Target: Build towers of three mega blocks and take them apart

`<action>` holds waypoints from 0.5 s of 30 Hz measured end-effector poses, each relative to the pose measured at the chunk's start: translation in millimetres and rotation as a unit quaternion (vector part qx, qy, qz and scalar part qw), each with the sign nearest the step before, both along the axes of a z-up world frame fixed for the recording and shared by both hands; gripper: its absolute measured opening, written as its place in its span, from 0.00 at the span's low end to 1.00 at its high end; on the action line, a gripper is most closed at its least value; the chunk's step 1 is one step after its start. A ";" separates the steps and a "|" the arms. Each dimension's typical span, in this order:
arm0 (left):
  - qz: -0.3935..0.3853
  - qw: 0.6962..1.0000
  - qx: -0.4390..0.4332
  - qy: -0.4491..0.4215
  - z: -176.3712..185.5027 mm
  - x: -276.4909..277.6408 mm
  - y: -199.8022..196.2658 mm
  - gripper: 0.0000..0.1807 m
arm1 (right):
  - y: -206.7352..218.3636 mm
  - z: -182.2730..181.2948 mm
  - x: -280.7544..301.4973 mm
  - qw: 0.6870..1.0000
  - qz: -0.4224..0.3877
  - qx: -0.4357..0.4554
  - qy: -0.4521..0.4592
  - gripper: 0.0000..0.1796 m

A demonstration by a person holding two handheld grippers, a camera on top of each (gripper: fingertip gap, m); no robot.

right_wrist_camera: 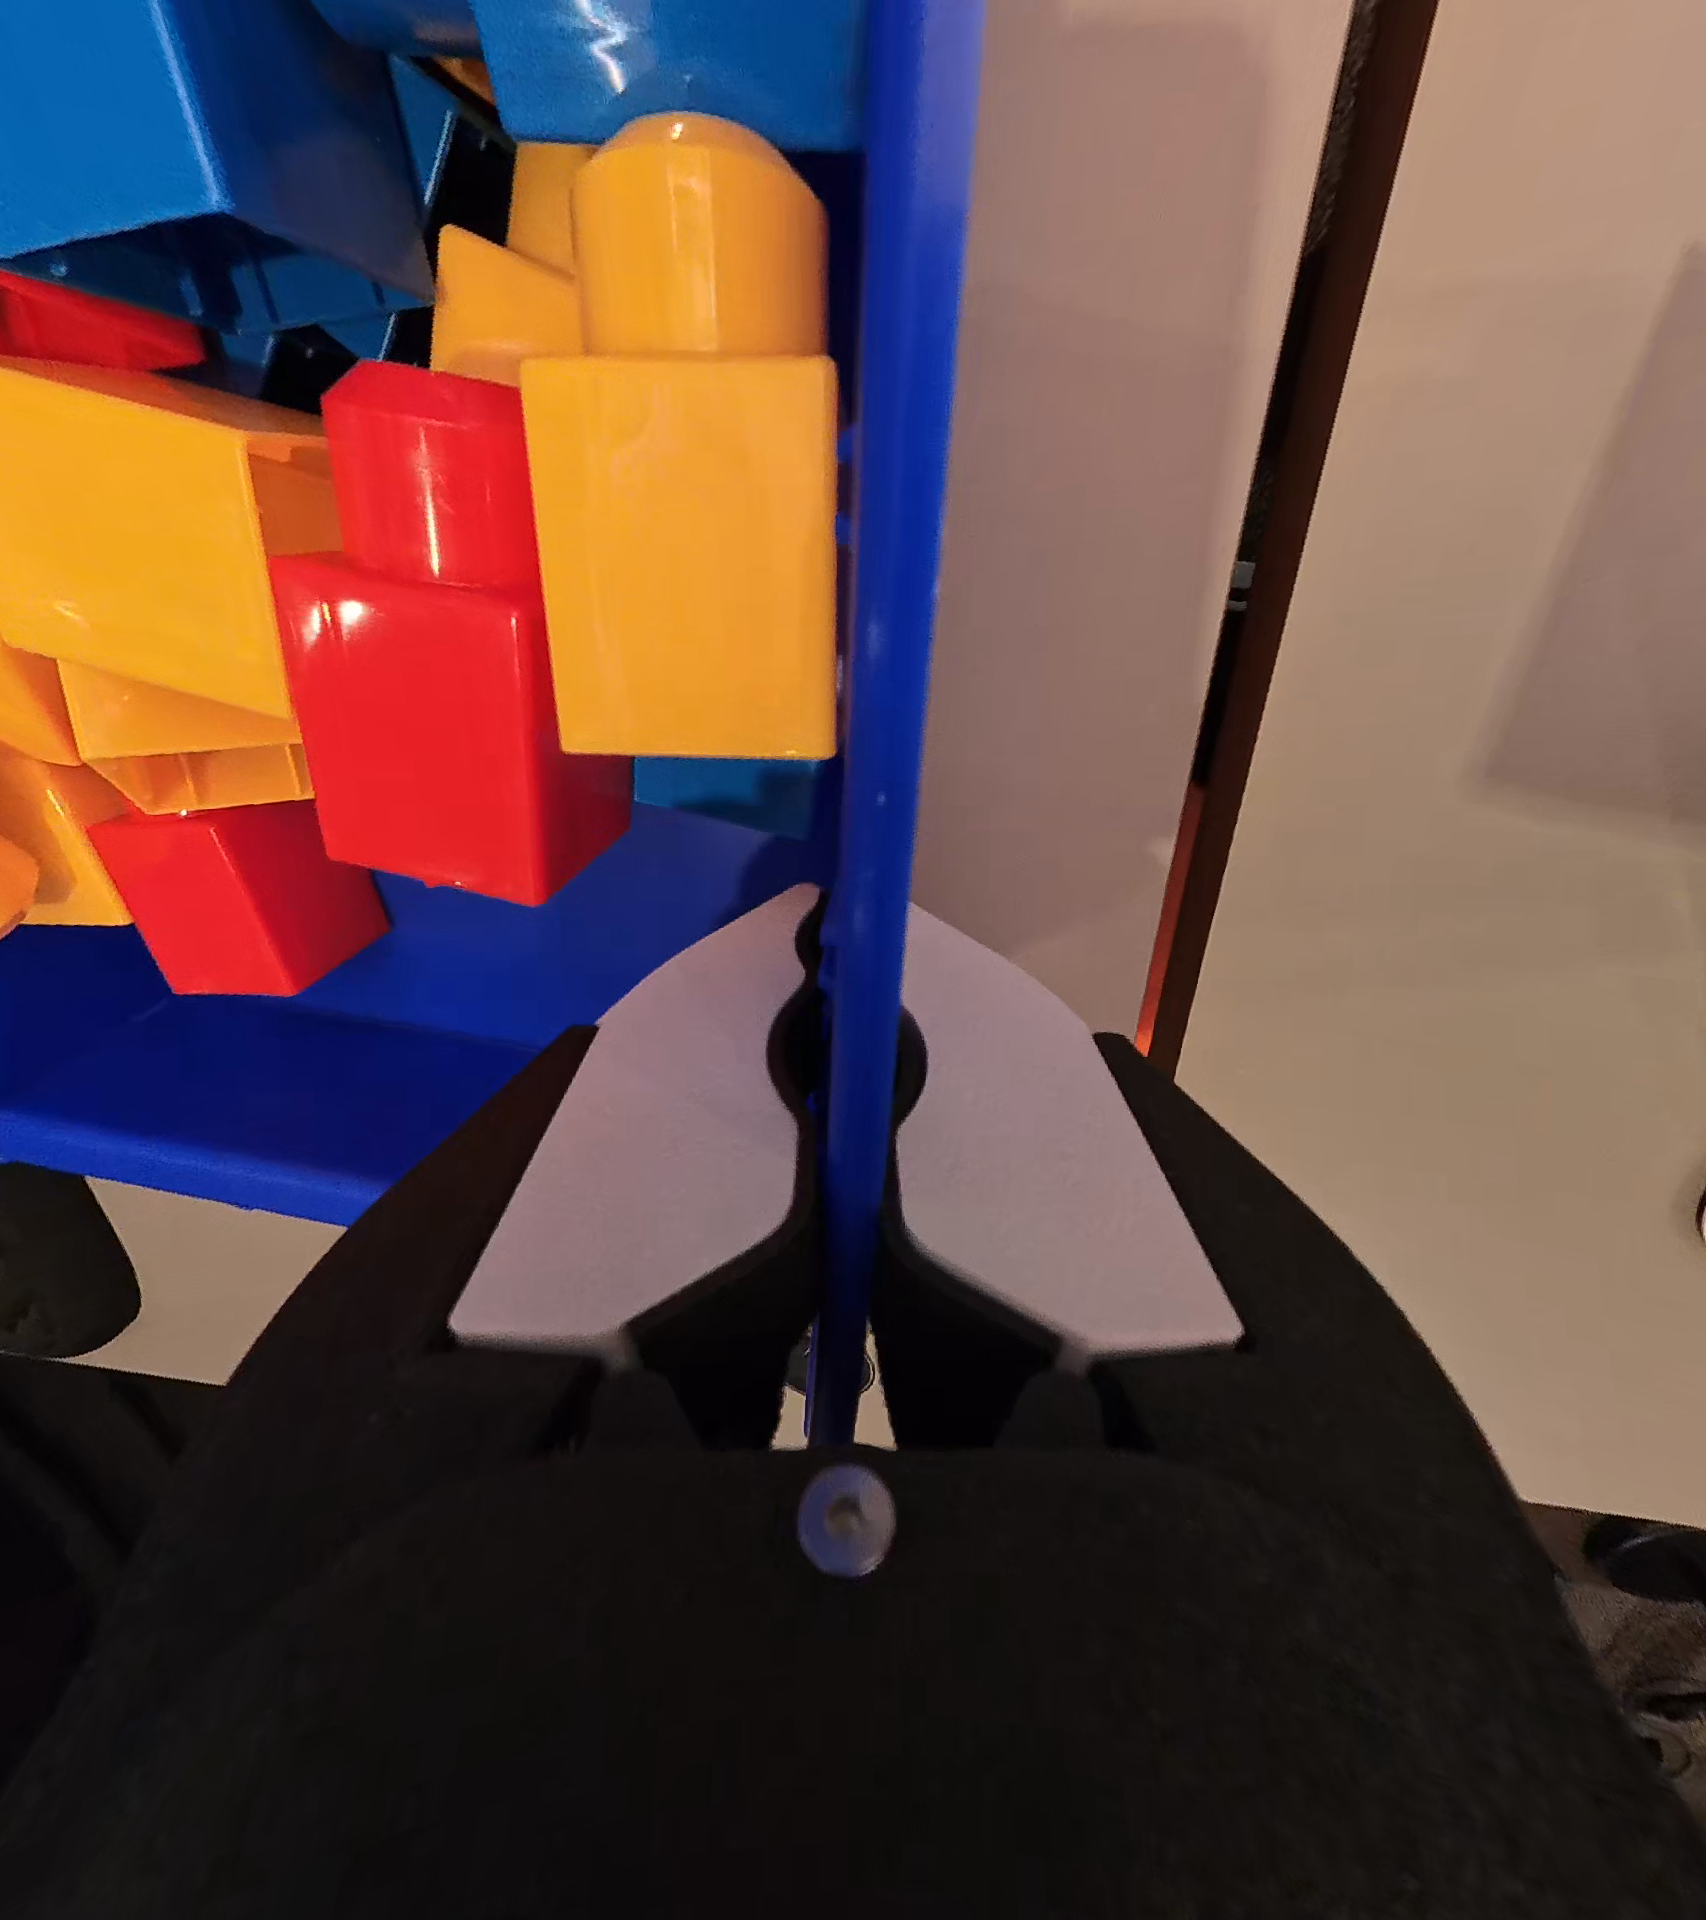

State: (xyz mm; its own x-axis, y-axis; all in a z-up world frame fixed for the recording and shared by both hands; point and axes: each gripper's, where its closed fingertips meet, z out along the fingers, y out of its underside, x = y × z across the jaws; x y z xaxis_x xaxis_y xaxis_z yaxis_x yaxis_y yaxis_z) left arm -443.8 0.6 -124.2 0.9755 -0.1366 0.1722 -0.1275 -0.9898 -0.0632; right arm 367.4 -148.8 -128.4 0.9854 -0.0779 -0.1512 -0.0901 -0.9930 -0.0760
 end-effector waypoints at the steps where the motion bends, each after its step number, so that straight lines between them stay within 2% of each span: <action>1: -0.002 1.000 -0.002 -0.016 0.6 17.8 -4.6 0.07 | 0.0 1.1 -0.2 1.000 -0.003 0.000 -0.001 0.02; 5: 0.004 0.988 -0.023 -0.152 16.2 84.2 -21.7 0.17 | 0.1 6.7 -3.1 1.000 -0.004 -0.001 -0.009 0.02; 7: 0.024 0.973 0.019 -0.227 37.9 101.2 -14.2 0.18 | -0.2 9.2 -6.8 1.000 -0.003 -0.002 -0.006 0.02; 10: 0.049 0.933 0.087 -0.345 82.4 111.3 -5.9 0.18 | -1.2 15.0 -13.2 1.000 -0.002 -0.002 0.003 0.02; 12: 0.042 0.921 0.100 -0.374 100.9 105.4 -14.3 0.19 | -1.0 22.8 -17.4 1.000 -0.001 0.004 0.009 0.02; 15: 0.021 0.926 0.125 -0.356 110.1 84.2 -31.7 0.20 | 1.4 39.3 -27.6 1.000 0.001 0.017 0.016 0.02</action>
State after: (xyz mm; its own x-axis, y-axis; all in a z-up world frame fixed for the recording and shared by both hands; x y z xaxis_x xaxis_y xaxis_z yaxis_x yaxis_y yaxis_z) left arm -359.7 -31.1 -14.1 0.6319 -0.2248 0.7418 0.0726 -0.9357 -0.3453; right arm 339.8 -147.4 -89.1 0.9803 -0.0693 -0.1851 -0.0903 -0.9901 -0.1072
